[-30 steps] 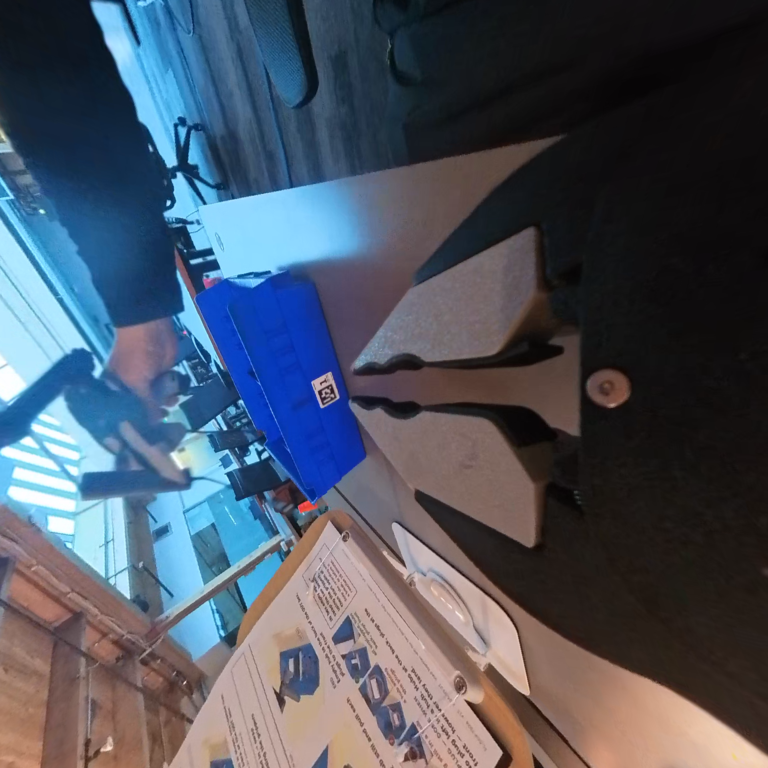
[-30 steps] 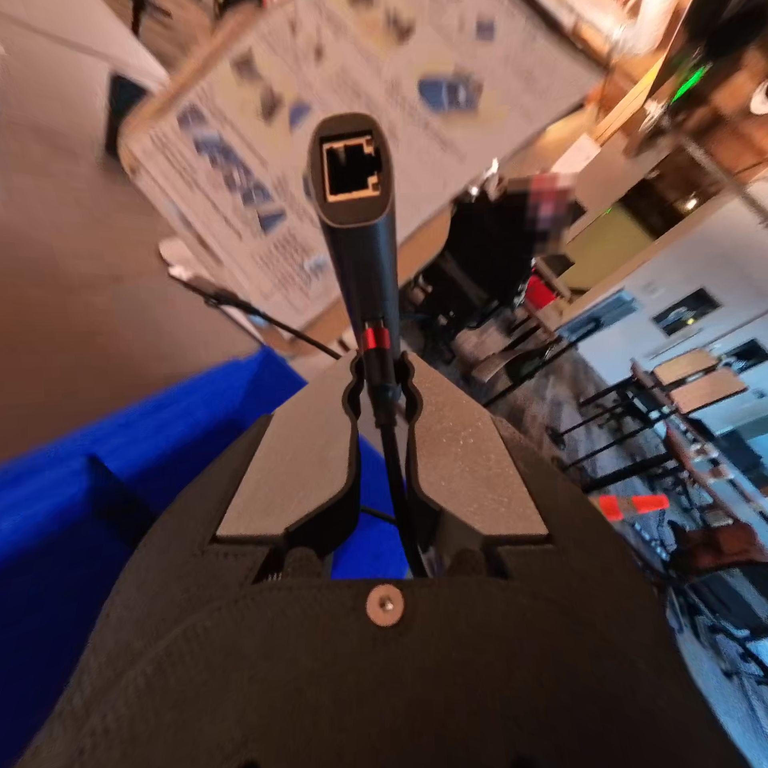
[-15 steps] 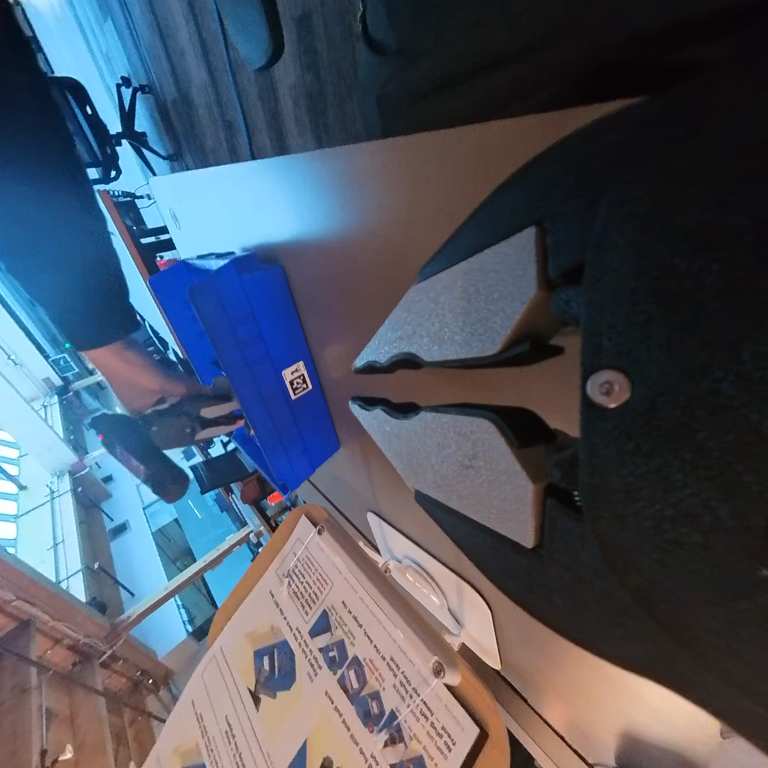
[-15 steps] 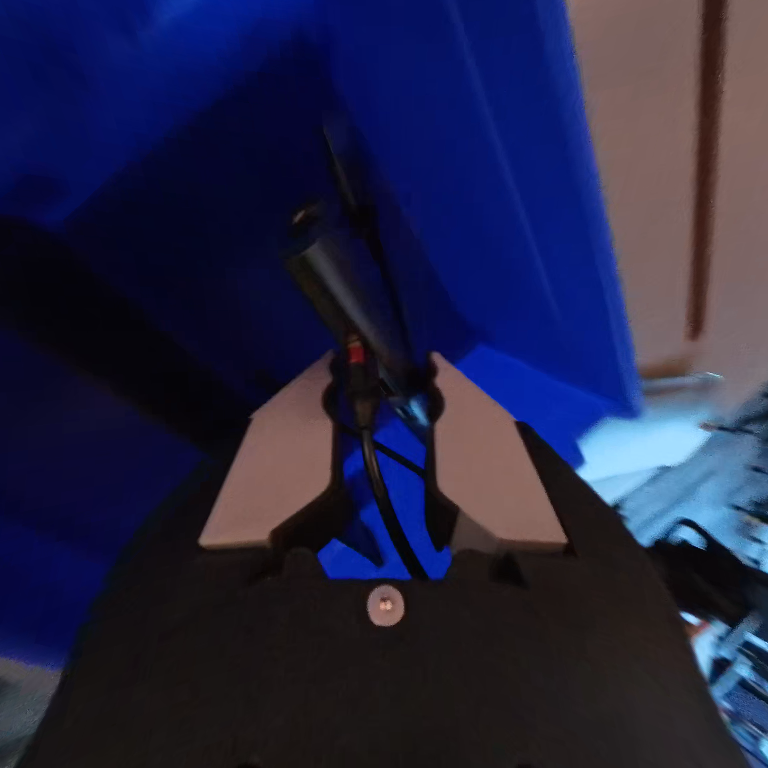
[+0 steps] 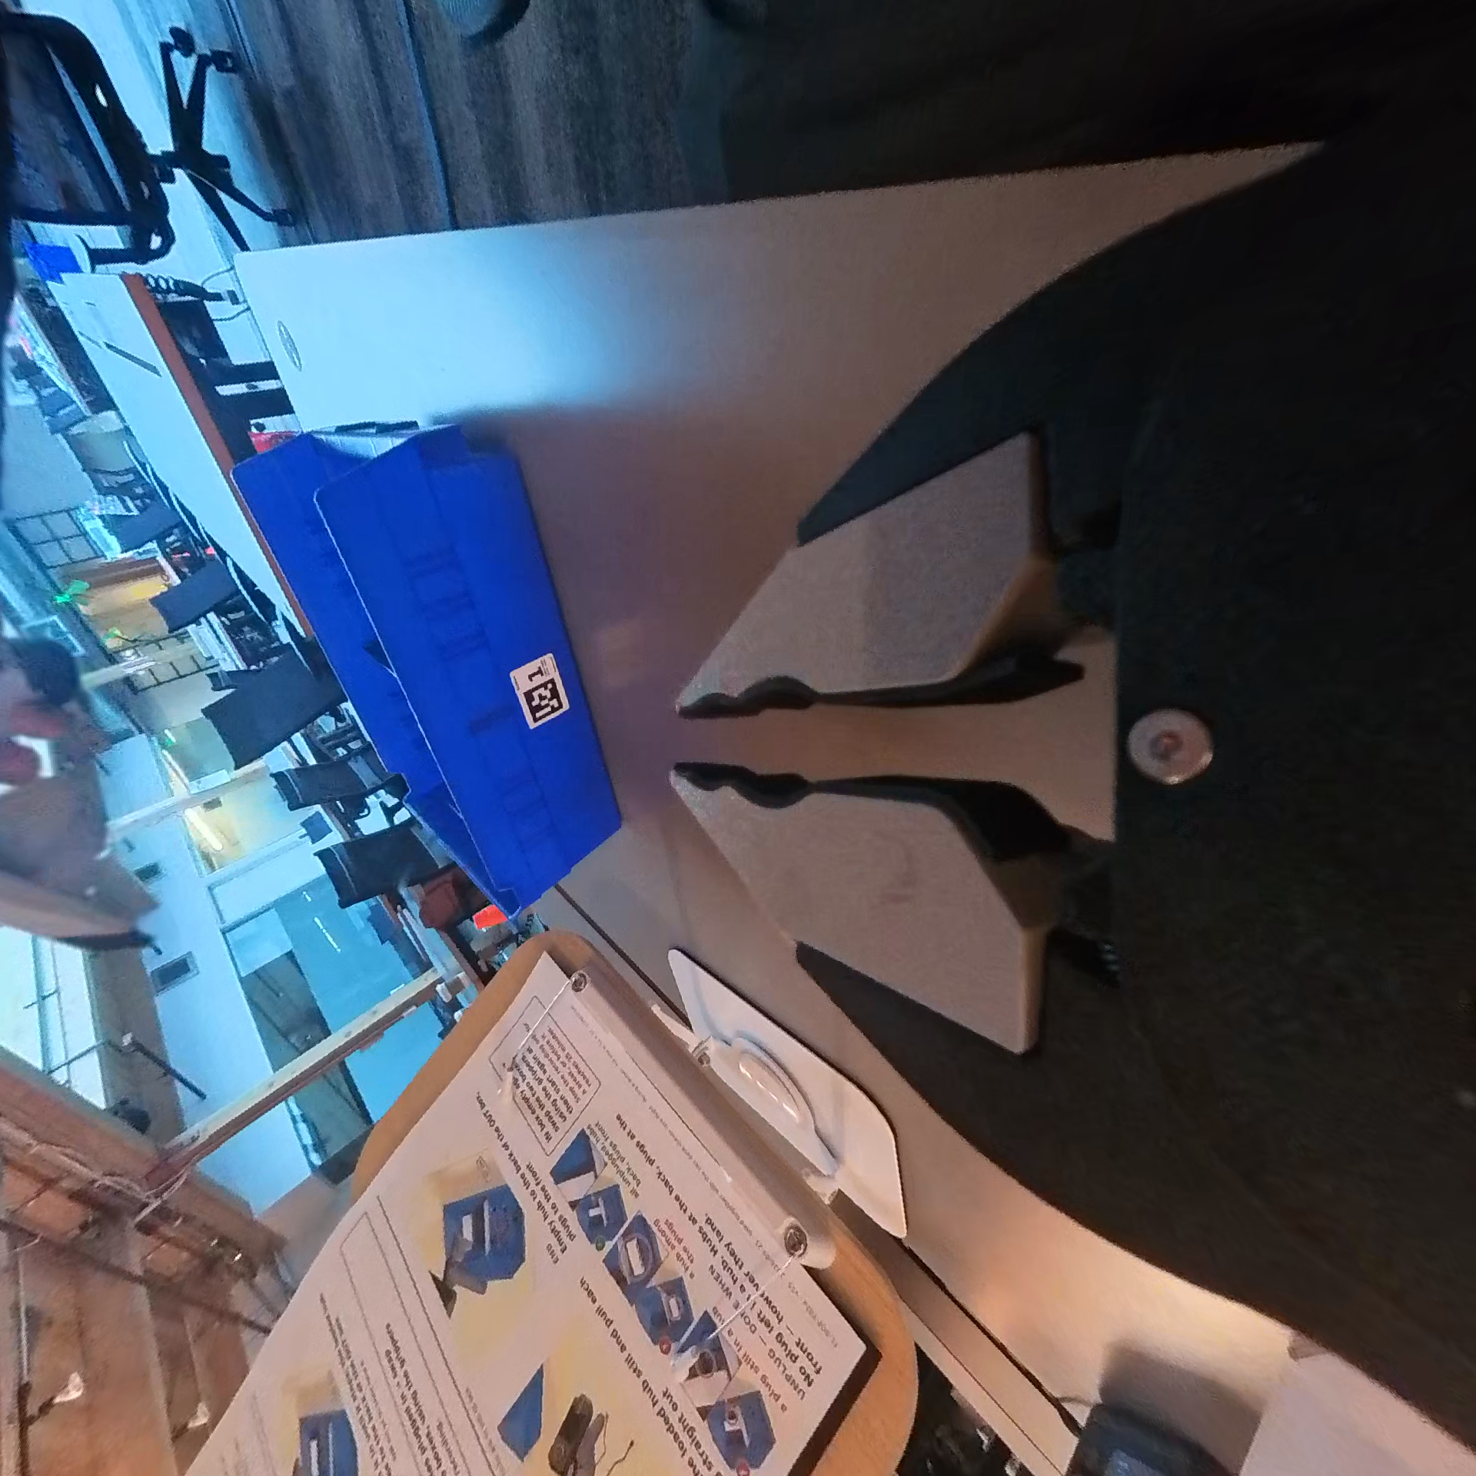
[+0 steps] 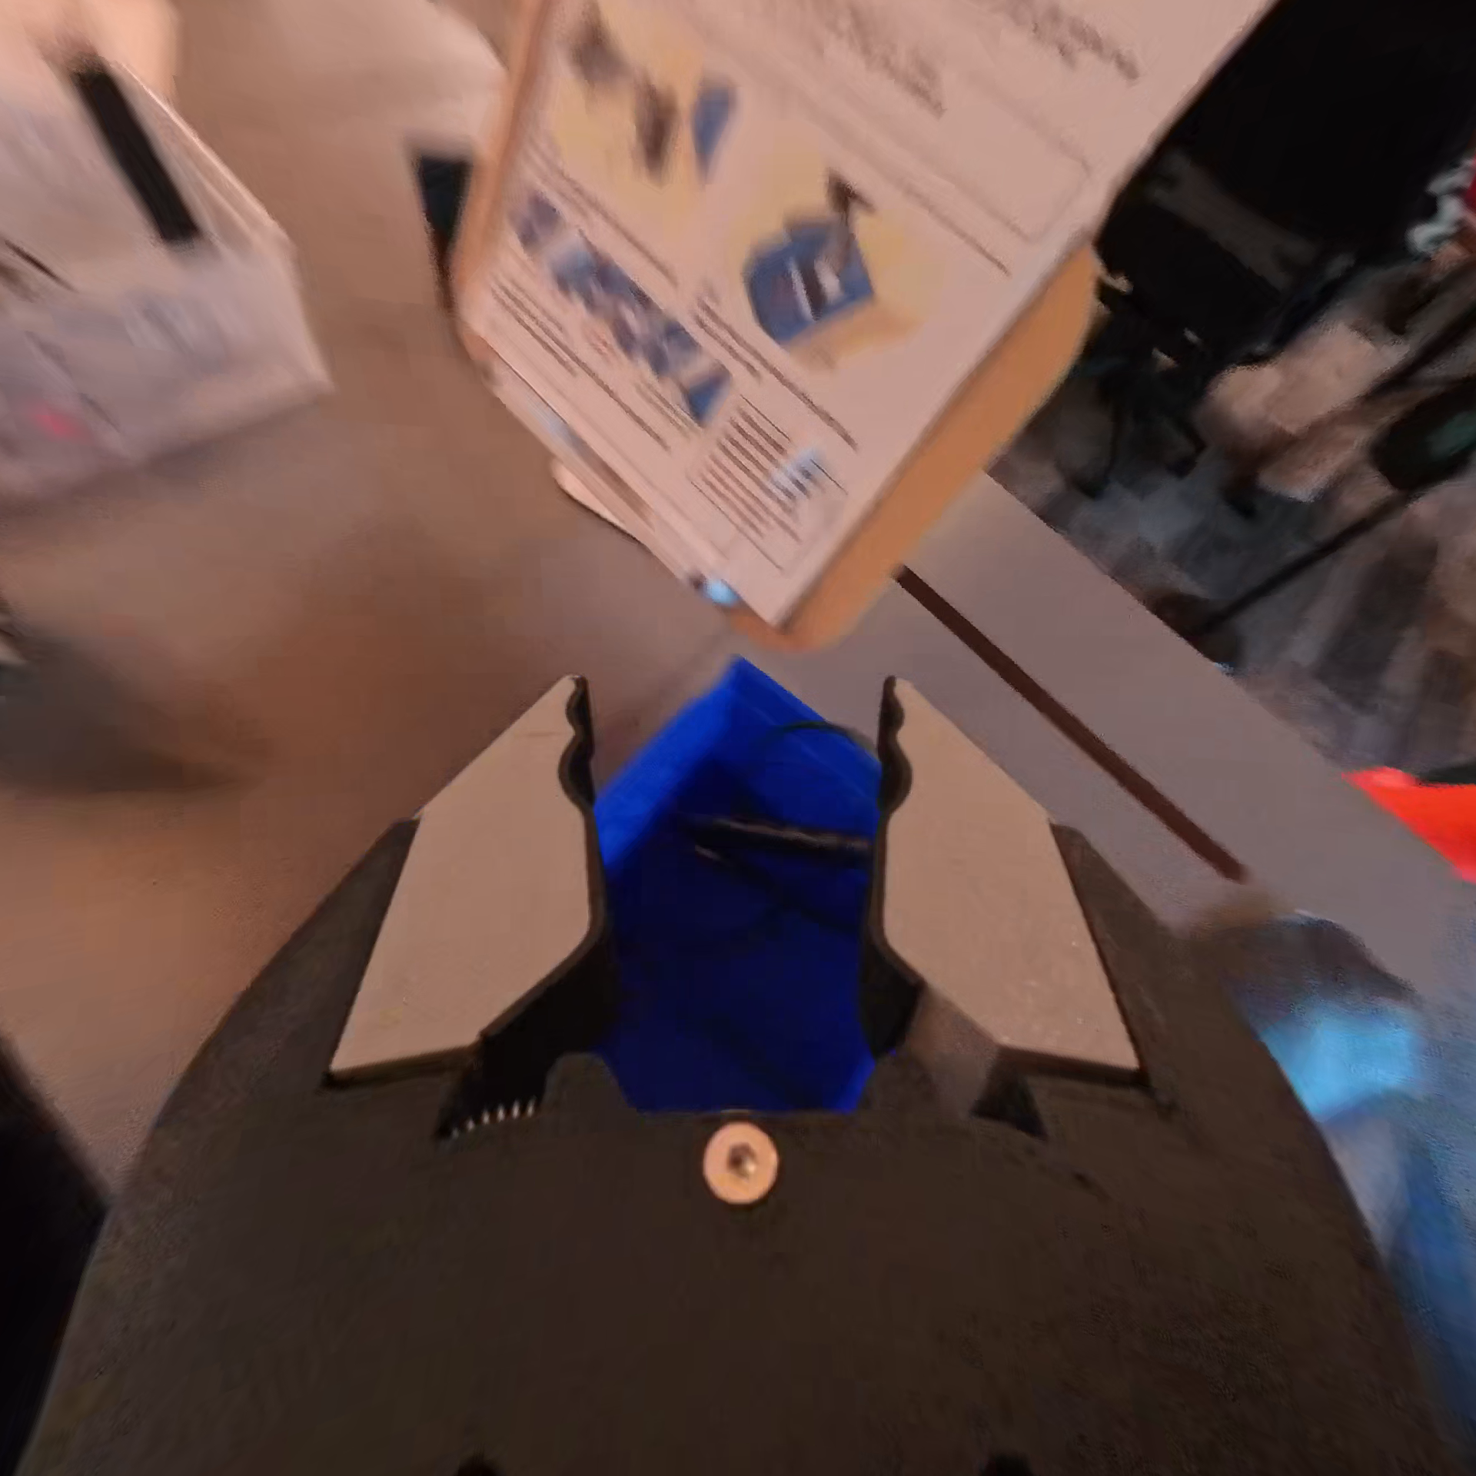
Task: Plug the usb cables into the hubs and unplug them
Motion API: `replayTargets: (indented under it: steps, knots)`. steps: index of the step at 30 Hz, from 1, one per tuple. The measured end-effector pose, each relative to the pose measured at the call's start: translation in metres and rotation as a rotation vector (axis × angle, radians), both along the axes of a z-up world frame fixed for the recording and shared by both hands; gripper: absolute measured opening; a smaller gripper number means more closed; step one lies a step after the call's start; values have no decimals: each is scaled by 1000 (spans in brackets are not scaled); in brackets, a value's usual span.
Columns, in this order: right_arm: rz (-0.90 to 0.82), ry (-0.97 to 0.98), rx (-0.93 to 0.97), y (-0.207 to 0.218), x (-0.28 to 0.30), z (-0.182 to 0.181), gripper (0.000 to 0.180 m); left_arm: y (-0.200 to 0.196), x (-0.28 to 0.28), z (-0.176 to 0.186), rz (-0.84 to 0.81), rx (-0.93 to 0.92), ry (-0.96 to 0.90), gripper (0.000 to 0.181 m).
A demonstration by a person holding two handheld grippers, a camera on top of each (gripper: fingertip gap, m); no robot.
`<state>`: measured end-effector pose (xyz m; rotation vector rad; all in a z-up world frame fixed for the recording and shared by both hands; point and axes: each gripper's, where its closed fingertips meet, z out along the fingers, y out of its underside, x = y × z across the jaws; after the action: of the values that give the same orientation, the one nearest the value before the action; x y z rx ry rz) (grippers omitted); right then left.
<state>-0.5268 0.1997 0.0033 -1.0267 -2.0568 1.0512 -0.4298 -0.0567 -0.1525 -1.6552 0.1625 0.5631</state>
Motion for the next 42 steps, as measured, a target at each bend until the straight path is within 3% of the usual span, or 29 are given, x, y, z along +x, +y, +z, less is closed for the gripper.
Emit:
replayTargets:
  steps: [3, 6, 9, 11, 12, 16, 23, 26, 30, 36, 39, 42]
  knots:
    - [194, 64, -287, -69, 48, 16, 67, -1, -4, 0, 23, 3, -12, 9]
    - [384, 121, -516, -140, 96, -3, 65, -3, -9, -2, 58, -11, -44, 12]
    - [440, 88, -547, -197, 107, -65, 68, -7, -16, -3, 108, -15, -79, 12]
    - [382, 34, -441, -217, 90, -120, 84, -9, -22, -6, 145, -31, -139, 13]
    - [349, 13, -387, -221, 79, -143, 90, -10, -23, -8, 147, -39, -168, 13]
    - [270, 9, -274, -216, 50, -189, 81, -13, -30, -8, 170, -27, -231, 16]
    - [253, -66, -289, -211, 51, -197, 82, -12, -30, -6, 155, -25, -184, 14]
    - [267, -106, -254, -215, 54, -205, 82, -14, -11, 9, 133, 32, -116, 0]
    - [279, -193, -214, -219, 58, -218, 84, -29, -9, 35, 182, 20, -230, 0]
    - [312, -209, -218, -223, 62, -219, 80, -126, -110, 107, 524, 95, -446, 65]
    - [322, -212, -233, -224, 64, -218, 78, -192, -185, 91, 763, 85, -542, 75]
    - [323, -214, -238, -224, 64, -217, 78, -228, -237, 47, 894, 116, -841, 83]
